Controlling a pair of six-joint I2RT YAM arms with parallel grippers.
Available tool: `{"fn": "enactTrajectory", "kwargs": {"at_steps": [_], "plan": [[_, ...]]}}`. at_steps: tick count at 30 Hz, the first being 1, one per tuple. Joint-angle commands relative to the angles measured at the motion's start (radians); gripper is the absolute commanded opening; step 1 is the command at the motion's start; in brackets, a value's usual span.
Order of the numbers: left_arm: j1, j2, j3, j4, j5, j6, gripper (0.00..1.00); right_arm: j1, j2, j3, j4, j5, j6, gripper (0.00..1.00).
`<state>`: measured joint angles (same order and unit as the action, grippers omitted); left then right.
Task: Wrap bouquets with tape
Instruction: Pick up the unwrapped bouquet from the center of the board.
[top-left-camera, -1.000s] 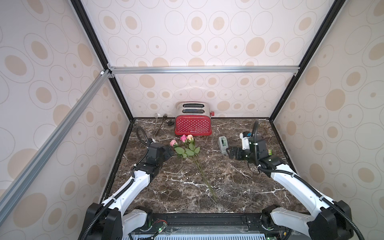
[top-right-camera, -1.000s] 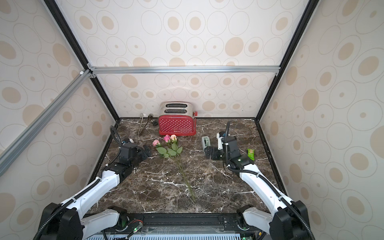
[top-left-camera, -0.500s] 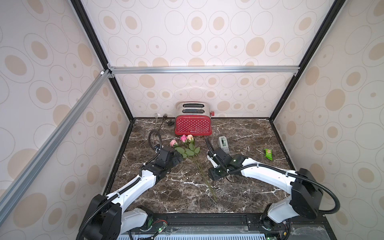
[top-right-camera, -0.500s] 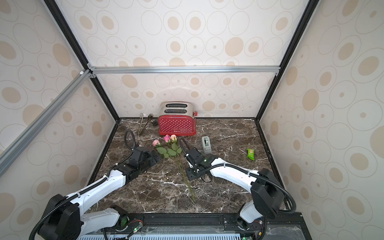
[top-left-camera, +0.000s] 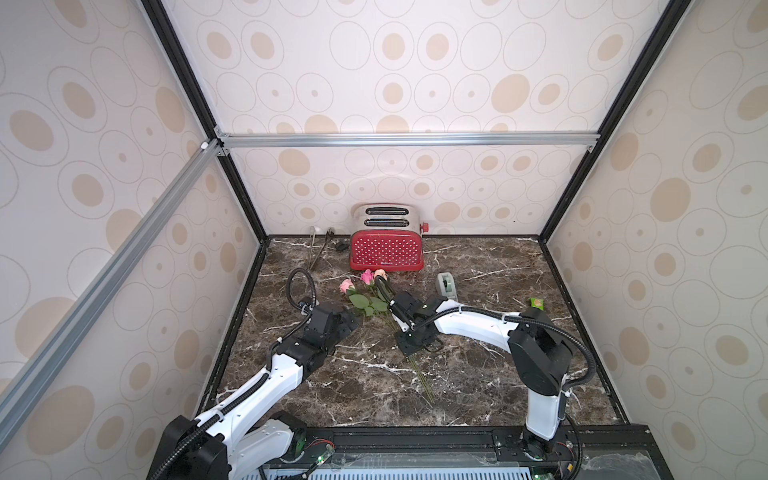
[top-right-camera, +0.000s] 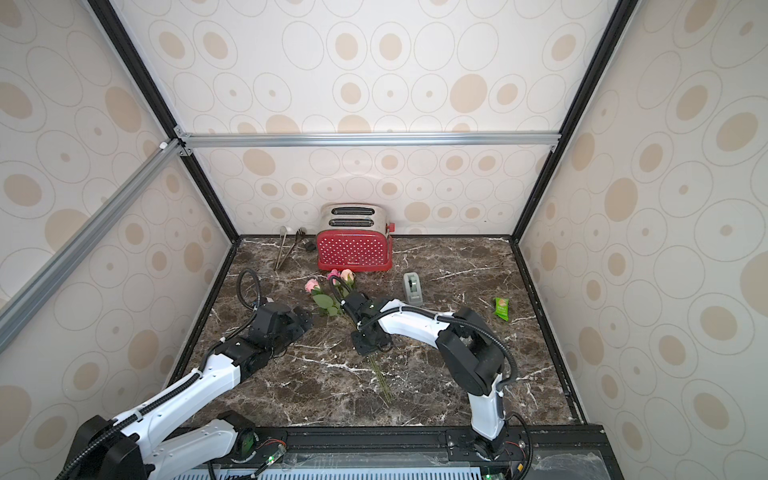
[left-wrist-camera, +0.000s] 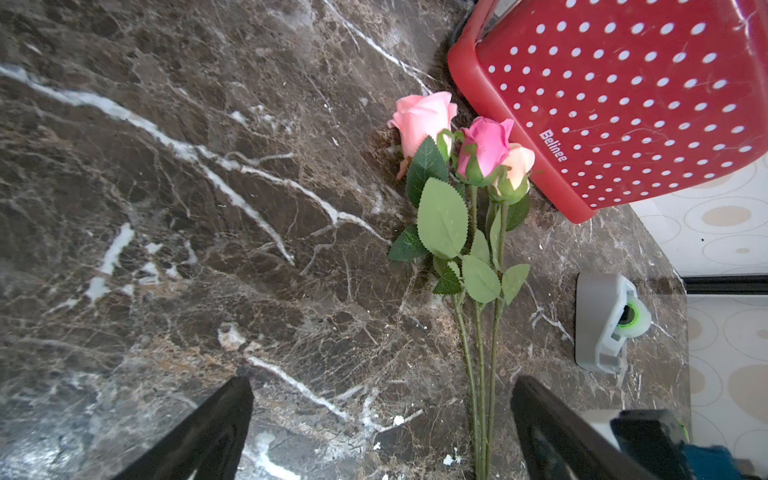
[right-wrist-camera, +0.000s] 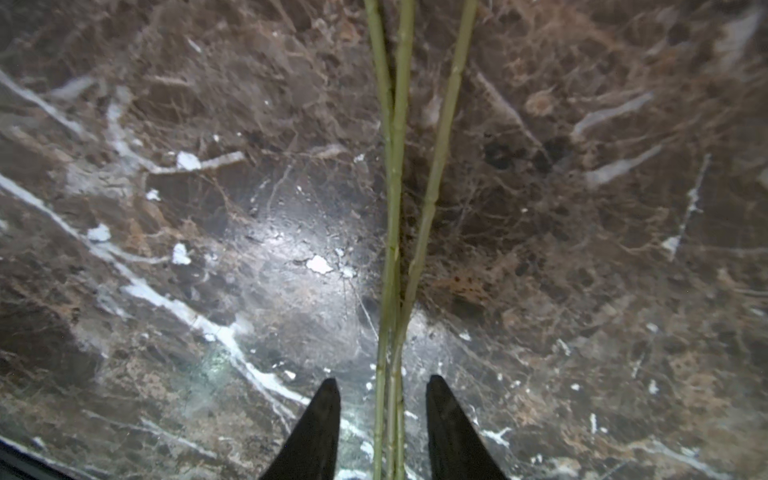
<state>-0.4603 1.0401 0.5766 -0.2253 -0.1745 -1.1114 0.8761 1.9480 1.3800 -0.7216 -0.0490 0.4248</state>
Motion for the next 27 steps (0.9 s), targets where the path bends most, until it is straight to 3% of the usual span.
{"fn": "enactTrajectory", "kwargs": {"at_steps": [1, 19, 27], "plan": [[0.003, -0.016, -0.007, -0.026, -0.028, -0.028, 0.98, 0.001, 0.037, 0.02, -0.06, 0.0, -0.008, 0.37], [0.003, -0.025, -0.034, 0.0, 0.077, -0.077, 0.98, 0.003, 0.152, 0.096, -0.098, 0.017, -0.035, 0.28], [0.003, -0.034, -0.128, 0.083, 0.174, -0.231, 0.98, 0.003, 0.163, 0.094, -0.098, -0.004, -0.039, 0.1]]}}
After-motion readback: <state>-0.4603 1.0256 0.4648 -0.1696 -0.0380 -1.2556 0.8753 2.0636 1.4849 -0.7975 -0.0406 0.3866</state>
